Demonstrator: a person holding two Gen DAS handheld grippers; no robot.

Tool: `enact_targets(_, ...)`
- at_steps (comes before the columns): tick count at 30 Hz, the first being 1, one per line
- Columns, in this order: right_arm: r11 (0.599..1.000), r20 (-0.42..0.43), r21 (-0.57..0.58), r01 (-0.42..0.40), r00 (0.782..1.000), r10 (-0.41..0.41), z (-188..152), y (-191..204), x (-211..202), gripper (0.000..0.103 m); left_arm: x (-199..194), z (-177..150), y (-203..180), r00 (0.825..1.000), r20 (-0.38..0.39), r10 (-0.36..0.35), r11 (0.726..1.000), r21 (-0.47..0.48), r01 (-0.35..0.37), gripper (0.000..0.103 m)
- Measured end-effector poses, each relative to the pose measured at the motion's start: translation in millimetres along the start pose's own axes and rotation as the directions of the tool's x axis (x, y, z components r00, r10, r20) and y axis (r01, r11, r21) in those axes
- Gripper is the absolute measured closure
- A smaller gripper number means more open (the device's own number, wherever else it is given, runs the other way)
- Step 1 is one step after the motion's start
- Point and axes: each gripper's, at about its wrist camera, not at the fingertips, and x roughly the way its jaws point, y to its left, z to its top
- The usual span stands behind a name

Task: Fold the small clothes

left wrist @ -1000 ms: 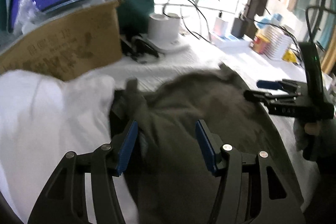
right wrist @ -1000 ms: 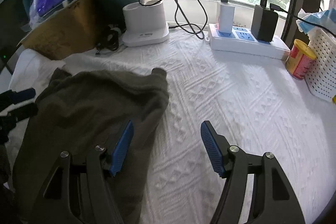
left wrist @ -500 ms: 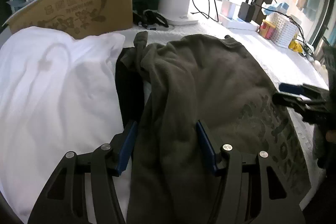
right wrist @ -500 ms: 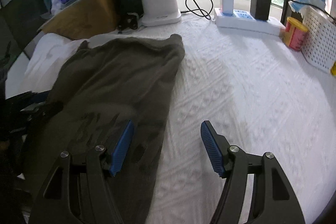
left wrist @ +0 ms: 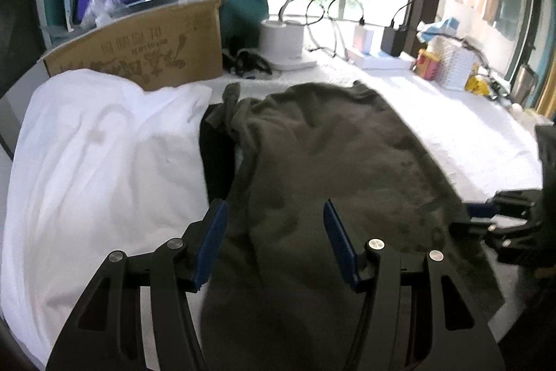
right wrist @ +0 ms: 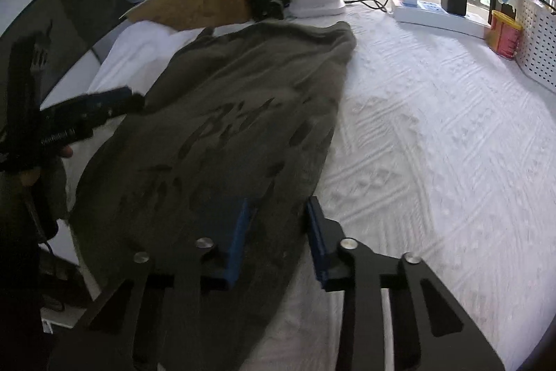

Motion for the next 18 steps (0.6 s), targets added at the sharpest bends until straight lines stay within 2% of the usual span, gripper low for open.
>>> enact_targets(9, 0.999, 0.012, 0.003, -0.037, 0.999, 0.037, -27.6, 9.4, -16.1, 0.074, -19.7, -13.2, -29.5, 1.0, 0.015, -0.012, 1.0, -0.023, 0.012, 0.042)
enact_targets(11, 0.999, 0.016, 0.009, -0.051, 0.999, 0.051, -33.6, 8.4, -20.2, 0.074, -25.8, -16.1, -35.7, 1.0, 0.021, -0.003, 1.0, -0.019, 0.003, 0.041)
enact_targets(13, 0.998, 0.014, 0.004, -0.065, 0.998, 0.065, -38.2, 7.7, -23.5, 0.074, -28.9, -18.5, -41.0, 1.0, 0.014, 0.008, 1.0, -0.013, -0.007, 0.034)
enact_targets(18, 0.997, 0.018, -0.014, -0.081, 0.997, 0.081, -50.8, 4.0, -35.0, 0.073, -38.9, -24.7, -55.1, 0.998, 0.038, 0.05, 0.999, -0.016, -0.049, 0.033)
